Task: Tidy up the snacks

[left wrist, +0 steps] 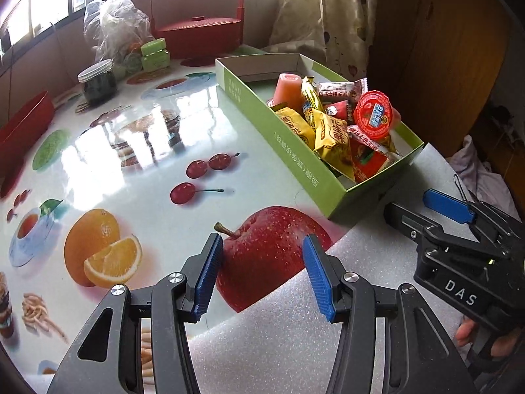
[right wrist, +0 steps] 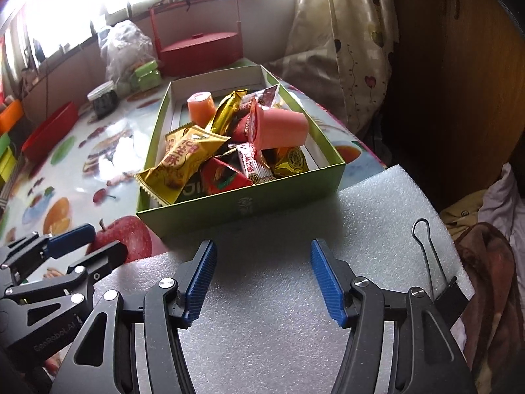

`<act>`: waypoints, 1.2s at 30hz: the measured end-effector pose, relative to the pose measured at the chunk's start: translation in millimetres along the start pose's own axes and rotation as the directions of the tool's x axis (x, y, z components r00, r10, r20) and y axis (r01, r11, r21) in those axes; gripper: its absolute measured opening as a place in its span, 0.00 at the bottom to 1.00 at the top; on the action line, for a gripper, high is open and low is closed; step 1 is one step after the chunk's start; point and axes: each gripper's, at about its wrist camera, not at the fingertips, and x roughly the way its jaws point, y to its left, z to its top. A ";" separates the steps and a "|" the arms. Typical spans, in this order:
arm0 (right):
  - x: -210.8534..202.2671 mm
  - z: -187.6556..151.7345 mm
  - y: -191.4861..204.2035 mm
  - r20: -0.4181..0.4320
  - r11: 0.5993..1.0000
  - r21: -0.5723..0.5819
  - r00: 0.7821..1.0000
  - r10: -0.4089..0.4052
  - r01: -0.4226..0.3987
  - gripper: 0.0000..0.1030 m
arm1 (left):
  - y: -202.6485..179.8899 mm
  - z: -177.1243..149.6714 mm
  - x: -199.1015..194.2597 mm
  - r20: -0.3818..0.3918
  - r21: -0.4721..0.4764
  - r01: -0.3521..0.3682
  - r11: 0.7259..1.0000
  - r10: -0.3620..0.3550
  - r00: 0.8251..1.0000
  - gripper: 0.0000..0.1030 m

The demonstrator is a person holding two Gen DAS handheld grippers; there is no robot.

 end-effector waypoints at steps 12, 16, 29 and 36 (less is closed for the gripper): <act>1.3 -3.8 3.8 0.025 1.000 0.001 0.999 -0.027 0.027 0.60 | 2.9 -3.8 -2.3 0.031 -0.046 0.009 0.999 -0.007 1.000 0.51; 1.3 -3.7 3.5 0.028 1.000 0.003 0.999 -0.025 0.025 0.60 | -3.9 -4.5 -1.3 0.030 -0.014 -0.027 1.000 0.028 0.999 0.51; 0.9 -5.1 3.2 0.038 1.000 0.001 0.999 -0.026 0.026 0.60 | -3.8 -4.5 -1.1 0.036 -0.016 -0.035 0.999 0.035 0.999 0.51; 1.0 -5.2 2.8 0.039 1.000 0.001 0.999 -0.026 0.026 0.60 | -3.3 -4.5 -1.0 0.036 -0.017 -0.035 0.999 0.036 0.999 0.51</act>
